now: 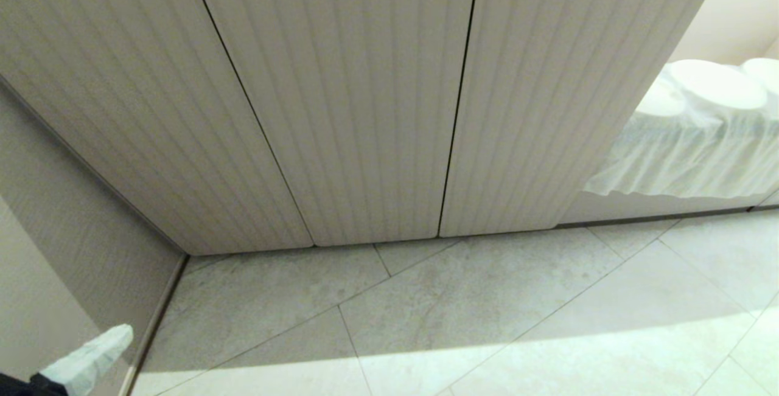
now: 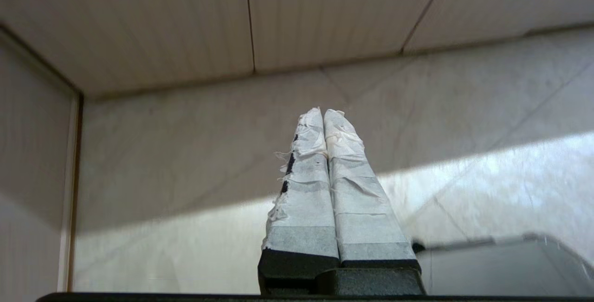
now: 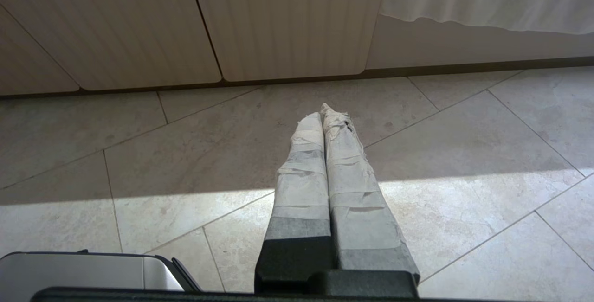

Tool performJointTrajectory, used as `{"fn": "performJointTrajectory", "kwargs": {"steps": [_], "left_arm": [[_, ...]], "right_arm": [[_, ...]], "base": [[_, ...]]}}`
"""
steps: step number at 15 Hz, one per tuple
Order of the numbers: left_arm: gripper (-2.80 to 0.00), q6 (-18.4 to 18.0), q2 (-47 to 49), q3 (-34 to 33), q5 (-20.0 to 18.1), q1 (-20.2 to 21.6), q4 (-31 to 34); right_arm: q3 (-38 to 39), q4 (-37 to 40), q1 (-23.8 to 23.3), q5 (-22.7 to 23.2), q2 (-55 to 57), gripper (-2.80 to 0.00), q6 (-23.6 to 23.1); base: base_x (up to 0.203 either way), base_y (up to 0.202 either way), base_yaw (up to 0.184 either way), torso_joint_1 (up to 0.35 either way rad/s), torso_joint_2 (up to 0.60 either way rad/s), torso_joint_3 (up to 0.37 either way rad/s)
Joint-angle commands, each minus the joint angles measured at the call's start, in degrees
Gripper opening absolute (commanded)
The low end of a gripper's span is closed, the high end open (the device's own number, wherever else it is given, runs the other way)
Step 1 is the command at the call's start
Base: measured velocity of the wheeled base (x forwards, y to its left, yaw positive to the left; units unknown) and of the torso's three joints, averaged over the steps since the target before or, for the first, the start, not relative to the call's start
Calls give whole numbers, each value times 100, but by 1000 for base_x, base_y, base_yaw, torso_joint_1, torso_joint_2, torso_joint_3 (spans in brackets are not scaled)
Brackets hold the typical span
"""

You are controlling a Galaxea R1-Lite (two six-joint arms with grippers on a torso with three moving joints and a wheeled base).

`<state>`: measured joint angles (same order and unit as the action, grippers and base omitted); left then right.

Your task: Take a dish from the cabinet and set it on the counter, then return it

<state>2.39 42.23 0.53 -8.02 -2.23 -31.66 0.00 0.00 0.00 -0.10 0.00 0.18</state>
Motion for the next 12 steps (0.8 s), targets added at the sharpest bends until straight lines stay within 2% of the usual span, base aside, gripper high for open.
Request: {"fn": "performJointTrajectory", "kwargs": {"steps": [1, 4, 6, 8, 10, 12], "left_arm": [[-280, -3, -1006, -42, -25, 79, 957], [-280, -5, -1945, -50, -153, 371, 2096], [-280, 9, -2301, -52, -41, 612, 2297], [-280, -2, -2651, -53, 282, 800, 2402], [-280, -6, -2651, -53, 290, 719, 2410], [-280, 119, -2795, -53, 357, 268, 2444]], "right_arm": [[0, 0, 1, 1, 0, -280, -1], [0, 0, 8, 1, 0, -280, -1], [0, 0, 0, 1, 0, -280, -1], [0, 0, 5, 1, 0, -280, -1], [0, 0, 0, 1, 0, -280, -1], [0, 0, 0, 1, 0, -280, -1]], "base": [[0, 0, 0, 0, 0, 0], [0, 0, 0, 0, 0, 0], [0, 0, 0, 0, 0, 0], [0, 0, 0, 0, 0, 0], [0, 0, 0, 0, 0, 0], [0, 0, 0, 0, 0, 0]]}}
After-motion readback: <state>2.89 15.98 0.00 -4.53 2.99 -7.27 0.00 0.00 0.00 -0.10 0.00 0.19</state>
